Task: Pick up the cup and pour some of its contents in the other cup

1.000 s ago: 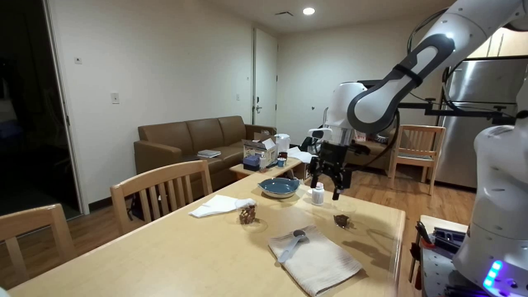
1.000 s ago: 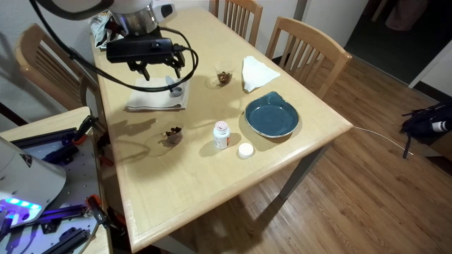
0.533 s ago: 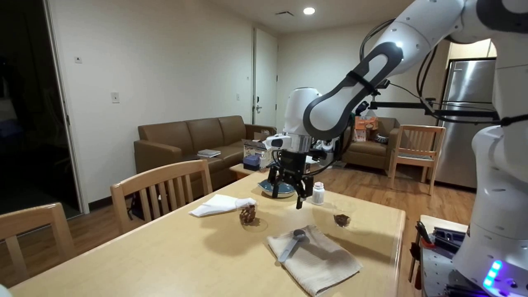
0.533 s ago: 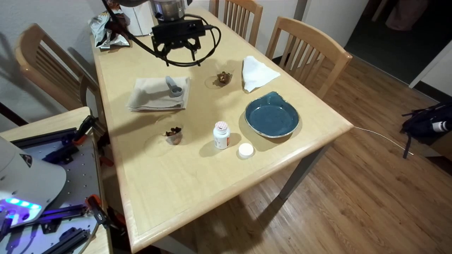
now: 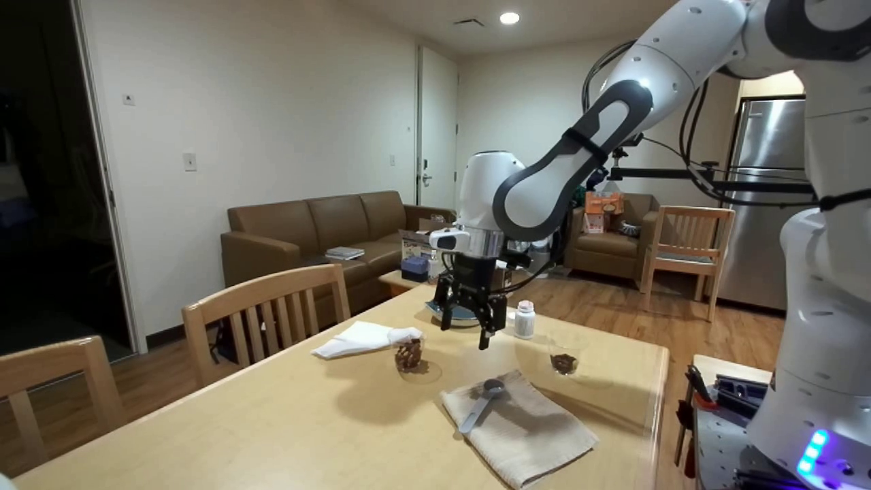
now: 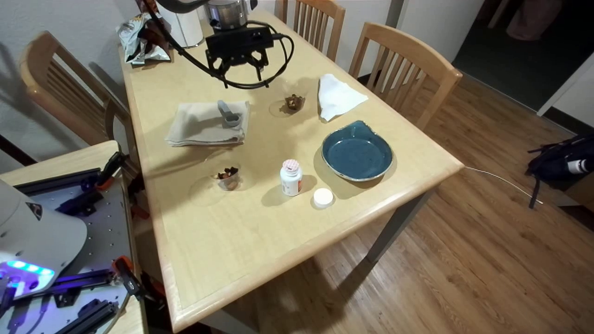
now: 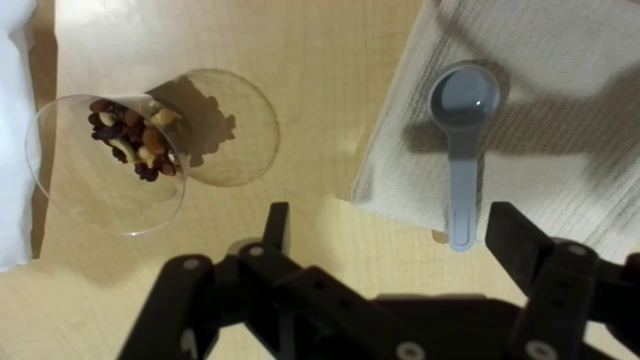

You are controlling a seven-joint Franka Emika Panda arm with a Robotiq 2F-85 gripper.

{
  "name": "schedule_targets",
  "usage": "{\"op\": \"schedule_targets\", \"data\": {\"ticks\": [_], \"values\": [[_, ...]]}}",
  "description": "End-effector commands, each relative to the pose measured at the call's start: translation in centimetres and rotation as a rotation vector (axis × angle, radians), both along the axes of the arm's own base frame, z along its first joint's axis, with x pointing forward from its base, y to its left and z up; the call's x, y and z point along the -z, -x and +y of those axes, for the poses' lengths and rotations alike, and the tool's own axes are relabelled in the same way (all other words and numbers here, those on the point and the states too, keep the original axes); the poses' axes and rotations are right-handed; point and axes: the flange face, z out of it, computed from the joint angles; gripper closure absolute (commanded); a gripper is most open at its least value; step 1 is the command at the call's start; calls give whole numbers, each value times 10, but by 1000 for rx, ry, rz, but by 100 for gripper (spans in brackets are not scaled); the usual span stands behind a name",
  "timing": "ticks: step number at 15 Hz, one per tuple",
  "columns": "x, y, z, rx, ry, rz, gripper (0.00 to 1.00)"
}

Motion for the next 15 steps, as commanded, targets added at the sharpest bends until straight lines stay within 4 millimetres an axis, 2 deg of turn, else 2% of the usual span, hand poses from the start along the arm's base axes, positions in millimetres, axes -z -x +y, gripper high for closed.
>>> {"op": "schedule_targets", "data": {"ticks": [1, 3, 7, 8, 9, 11, 15], "values": [[-2, -15, 36, 47, 31, -81, 0], [-5, -23, 53, 108, 42, -134, 0], [-8, -42, 72, 348, 40, -171, 0], [-7, -40, 76, 287, 40, -122, 0], [-9, -34, 71, 279, 33, -152, 0], [-6, -35, 78, 272, 33, -128, 0], [-4, -41, 77, 339, 55, -162, 0]]}}
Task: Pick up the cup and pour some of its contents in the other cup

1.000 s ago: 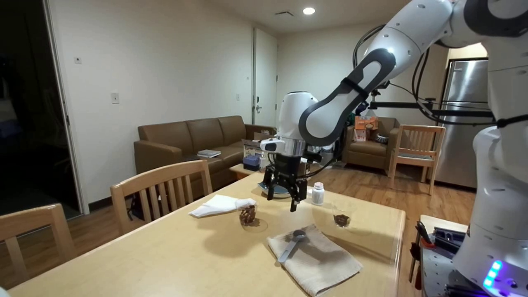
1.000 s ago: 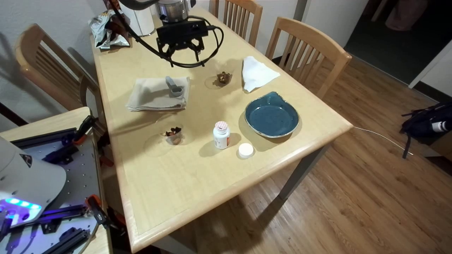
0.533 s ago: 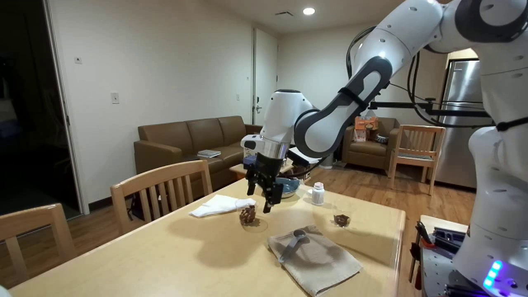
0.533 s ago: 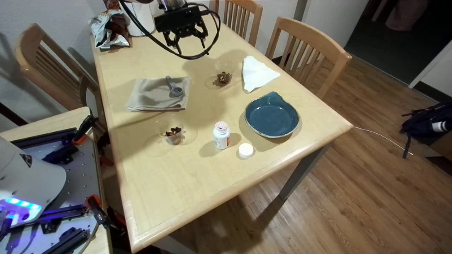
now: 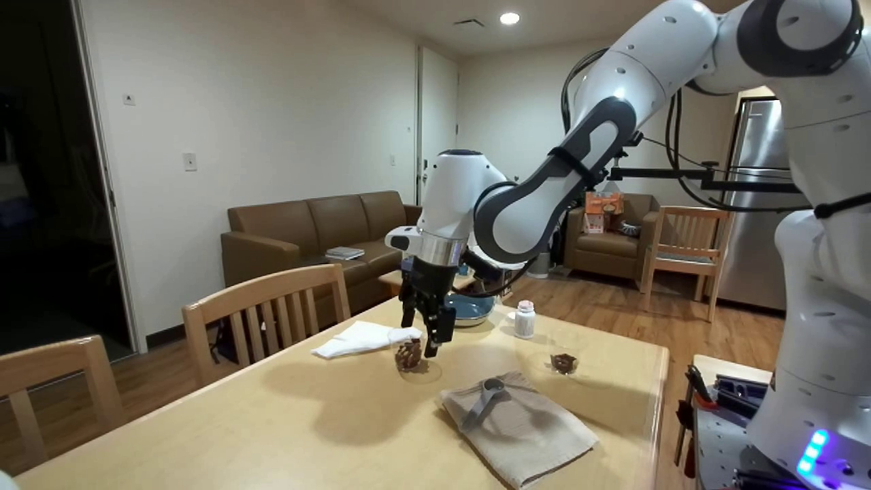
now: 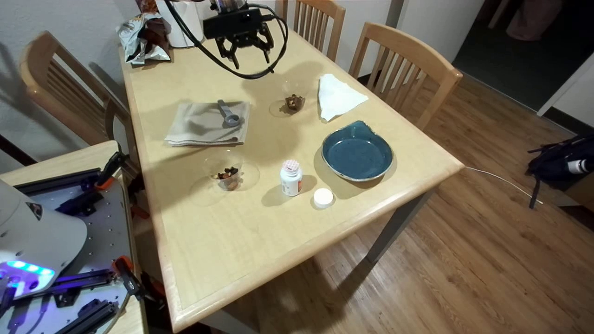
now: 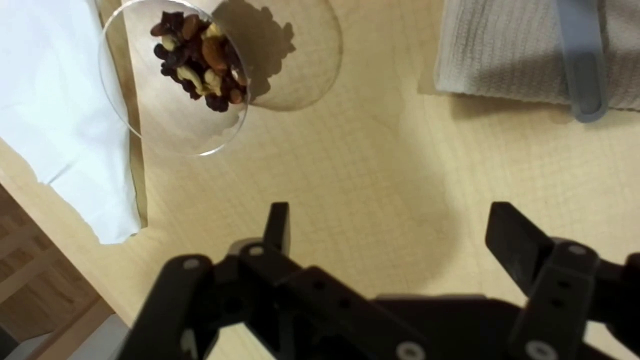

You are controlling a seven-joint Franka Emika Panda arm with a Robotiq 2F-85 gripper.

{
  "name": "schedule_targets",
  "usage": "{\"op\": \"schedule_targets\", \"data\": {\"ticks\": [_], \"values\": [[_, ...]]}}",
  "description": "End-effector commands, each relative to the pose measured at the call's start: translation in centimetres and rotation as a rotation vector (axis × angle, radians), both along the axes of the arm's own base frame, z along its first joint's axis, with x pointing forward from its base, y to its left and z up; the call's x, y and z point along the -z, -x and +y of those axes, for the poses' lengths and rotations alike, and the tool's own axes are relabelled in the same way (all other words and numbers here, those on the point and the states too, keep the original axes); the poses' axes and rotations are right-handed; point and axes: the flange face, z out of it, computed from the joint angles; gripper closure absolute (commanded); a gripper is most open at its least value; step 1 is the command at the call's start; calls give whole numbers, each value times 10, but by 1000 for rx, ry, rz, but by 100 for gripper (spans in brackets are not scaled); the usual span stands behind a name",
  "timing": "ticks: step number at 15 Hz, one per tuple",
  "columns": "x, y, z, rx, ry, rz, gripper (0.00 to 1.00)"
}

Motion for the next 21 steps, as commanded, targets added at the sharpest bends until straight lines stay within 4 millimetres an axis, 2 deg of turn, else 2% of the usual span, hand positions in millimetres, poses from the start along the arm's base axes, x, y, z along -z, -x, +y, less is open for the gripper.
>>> {"op": "schedule_targets", "data": {"ticks": [1, 5, 7, 8, 11, 14, 18, 21], "values": [[0, -9, -3, 128, 65, -61, 0], [-2, -26, -6, 287, 167, -178, 0], [5, -27, -2, 350, 199, -173, 0], [-1, -20, -8, 295, 168, -164, 0], [5, -22, 0, 330, 182, -164, 0], [6, -23, -2, 334, 183, -163, 0], [3, -24, -13, 156, 352, -121, 0], [-3, -27, -2, 91, 454, -124, 0]]}}
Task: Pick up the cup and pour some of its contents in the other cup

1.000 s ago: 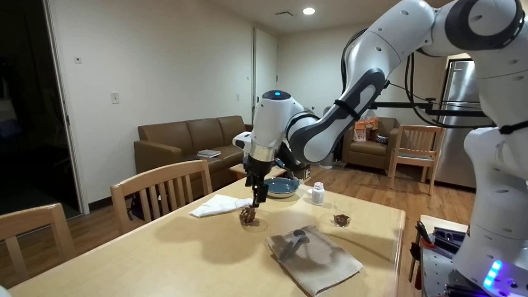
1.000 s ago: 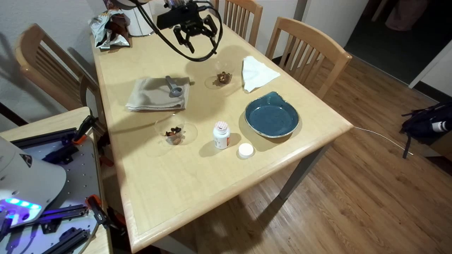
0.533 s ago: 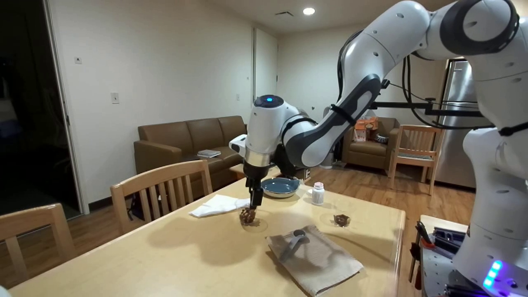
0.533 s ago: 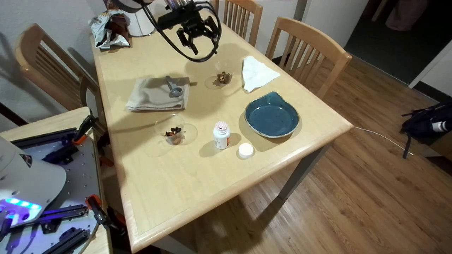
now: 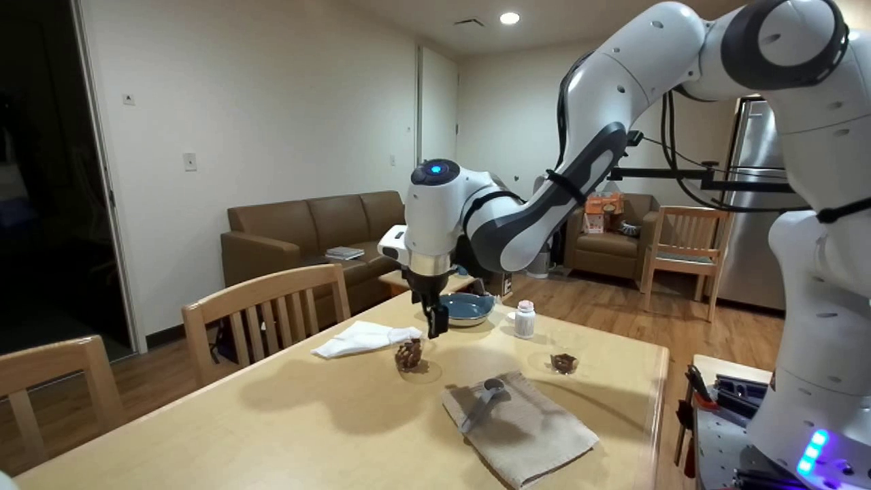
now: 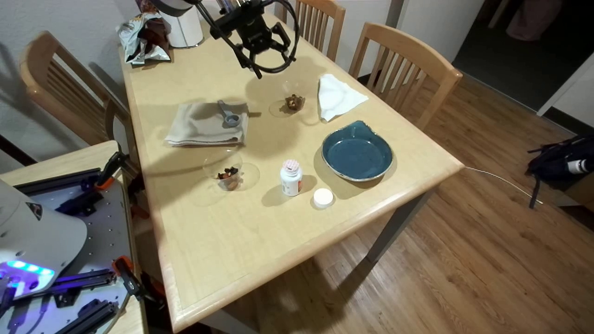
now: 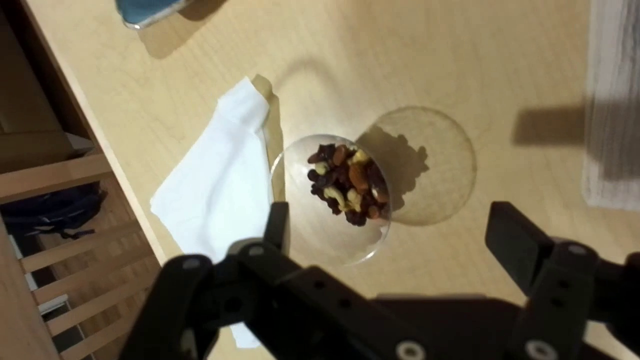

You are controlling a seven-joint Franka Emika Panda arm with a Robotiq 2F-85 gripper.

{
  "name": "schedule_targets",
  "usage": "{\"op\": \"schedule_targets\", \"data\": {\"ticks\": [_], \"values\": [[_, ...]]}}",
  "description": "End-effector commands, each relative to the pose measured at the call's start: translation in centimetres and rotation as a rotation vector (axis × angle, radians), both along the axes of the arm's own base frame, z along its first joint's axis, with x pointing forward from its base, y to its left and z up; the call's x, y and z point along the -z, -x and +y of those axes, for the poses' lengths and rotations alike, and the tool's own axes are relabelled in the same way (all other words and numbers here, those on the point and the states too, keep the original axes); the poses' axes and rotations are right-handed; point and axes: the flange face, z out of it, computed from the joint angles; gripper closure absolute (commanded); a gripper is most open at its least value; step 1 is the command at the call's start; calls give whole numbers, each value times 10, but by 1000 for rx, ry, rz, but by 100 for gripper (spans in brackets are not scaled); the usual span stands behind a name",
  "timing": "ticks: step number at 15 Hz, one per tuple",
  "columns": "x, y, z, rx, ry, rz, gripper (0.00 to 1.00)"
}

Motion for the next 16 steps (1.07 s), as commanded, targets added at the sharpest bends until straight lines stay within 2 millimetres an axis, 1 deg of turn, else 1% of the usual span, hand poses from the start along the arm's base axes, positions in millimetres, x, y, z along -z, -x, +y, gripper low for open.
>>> {"op": "schedule_targets", "data": {"ticks": [1, 4, 5, 7, 8, 9, 11, 13, 16], "values": [[-13, -3, 18, -72, 87, 28, 0], [-11, 9, 52, -25, 83, 106, 0], [-10, 10, 63, -2, 94, 76, 0], [-7, 10, 83, 79, 86, 85, 0], [0, 8, 90, 129, 56, 76, 0], [-10, 17, 80, 47, 82, 73, 0], [-3, 14, 90, 82, 64, 67, 0], [3, 11, 91, 94, 62, 67, 0], [3, 10, 90, 97, 61, 66, 0]]}}
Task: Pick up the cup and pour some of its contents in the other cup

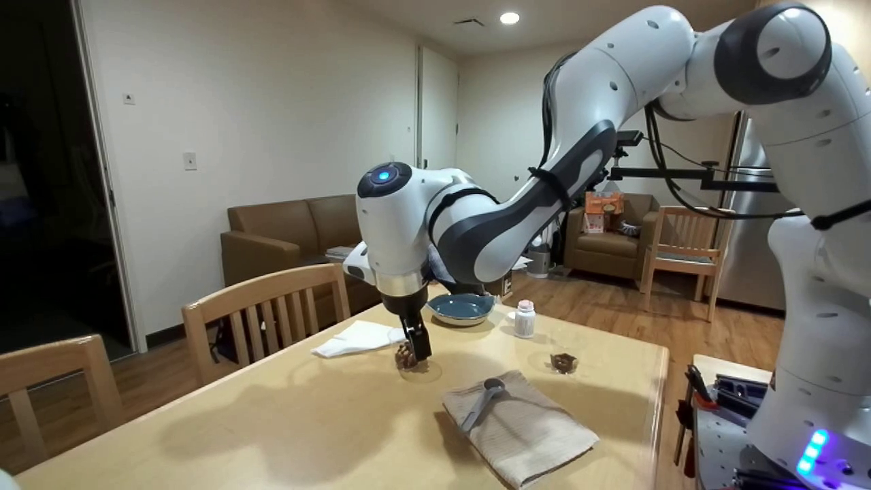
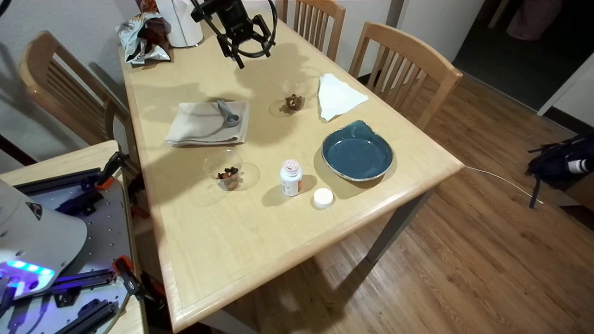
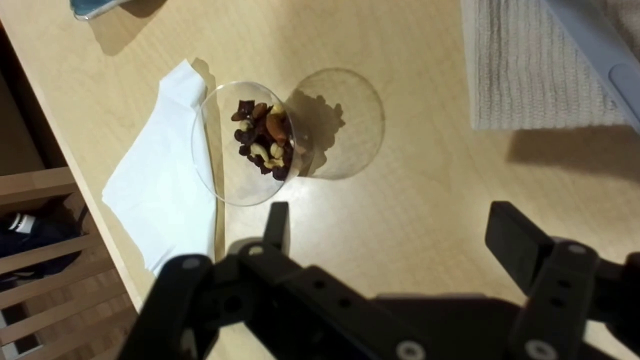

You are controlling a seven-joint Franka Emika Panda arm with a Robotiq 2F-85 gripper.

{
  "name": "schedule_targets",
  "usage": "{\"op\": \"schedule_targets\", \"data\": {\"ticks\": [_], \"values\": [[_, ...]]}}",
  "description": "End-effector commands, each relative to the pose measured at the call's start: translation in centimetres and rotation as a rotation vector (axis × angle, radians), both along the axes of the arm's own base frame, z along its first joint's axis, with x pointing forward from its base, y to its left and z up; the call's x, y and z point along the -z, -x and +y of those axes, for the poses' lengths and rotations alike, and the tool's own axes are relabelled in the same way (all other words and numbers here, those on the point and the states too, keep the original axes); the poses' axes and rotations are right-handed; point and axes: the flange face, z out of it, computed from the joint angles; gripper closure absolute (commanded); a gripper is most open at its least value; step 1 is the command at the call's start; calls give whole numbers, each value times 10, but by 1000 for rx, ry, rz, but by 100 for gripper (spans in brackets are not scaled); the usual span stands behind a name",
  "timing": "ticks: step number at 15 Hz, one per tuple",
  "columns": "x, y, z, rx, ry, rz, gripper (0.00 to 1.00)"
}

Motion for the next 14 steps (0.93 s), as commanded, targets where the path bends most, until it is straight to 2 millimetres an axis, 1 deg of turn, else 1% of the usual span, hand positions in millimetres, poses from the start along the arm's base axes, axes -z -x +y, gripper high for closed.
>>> {"op": "schedule_targets", "data": {"ticks": [1, 3, 4, 6, 9, 12, 14], "values": [[-1, -1, 1, 1, 0, 0, 0], [-6, -3, 0, 28, 45, -46, 0], [-9, -3, 3, 61, 53, -102, 0], [-13, -3, 9, 158, 29, -170, 0], [-15, -2, 17, 316, -26, -204, 0], [-13, -2, 15, 463, -56, -255, 0], [-14, -9, 10, 553, -74, -299, 0]]}}
